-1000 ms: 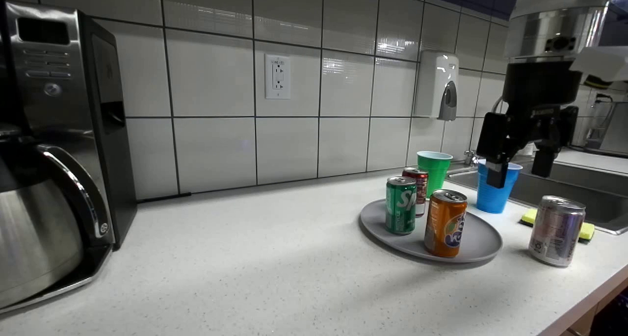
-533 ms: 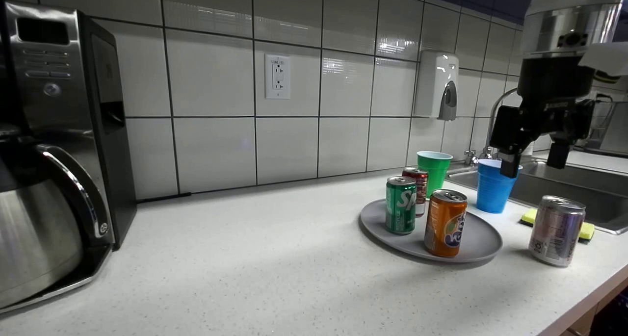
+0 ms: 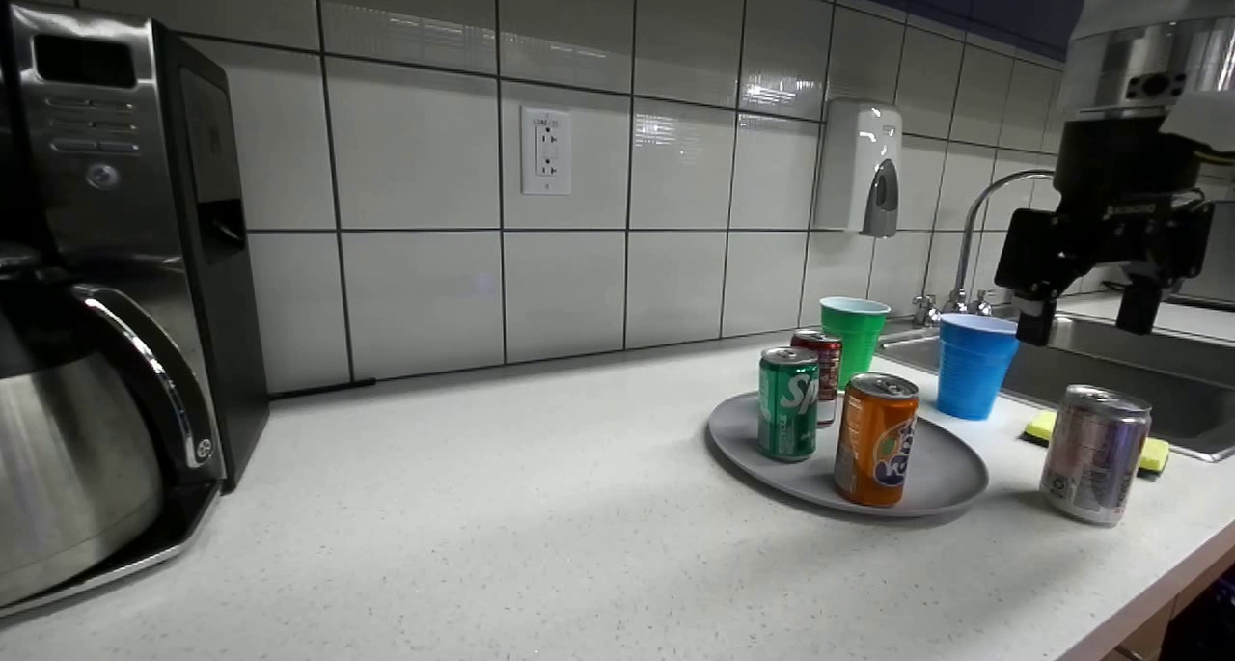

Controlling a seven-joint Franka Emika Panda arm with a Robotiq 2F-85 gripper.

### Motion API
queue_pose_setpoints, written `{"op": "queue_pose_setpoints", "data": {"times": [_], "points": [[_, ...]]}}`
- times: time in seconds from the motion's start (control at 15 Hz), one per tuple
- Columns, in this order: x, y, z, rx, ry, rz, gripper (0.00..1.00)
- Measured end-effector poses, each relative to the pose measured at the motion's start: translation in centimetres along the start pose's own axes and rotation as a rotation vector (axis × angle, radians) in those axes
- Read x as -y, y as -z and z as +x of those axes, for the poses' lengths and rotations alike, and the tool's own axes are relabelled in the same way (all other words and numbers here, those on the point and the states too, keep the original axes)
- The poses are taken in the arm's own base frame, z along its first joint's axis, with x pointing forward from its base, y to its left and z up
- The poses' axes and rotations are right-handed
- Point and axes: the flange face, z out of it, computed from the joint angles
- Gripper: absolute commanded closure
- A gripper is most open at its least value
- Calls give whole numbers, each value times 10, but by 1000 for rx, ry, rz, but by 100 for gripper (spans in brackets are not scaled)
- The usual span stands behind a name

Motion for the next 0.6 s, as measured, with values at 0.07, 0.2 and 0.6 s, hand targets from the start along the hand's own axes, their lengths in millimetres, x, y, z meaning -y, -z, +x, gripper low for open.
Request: {"op": "queue_pose_setpoints", "data": {"times": [0.07,0.2,0.6], "points": [[-5,-1,0,3,-13,2,0],[-13,-4,1,10,-37,4,0],[-25,-17,0,46,-69,7,0]]}}
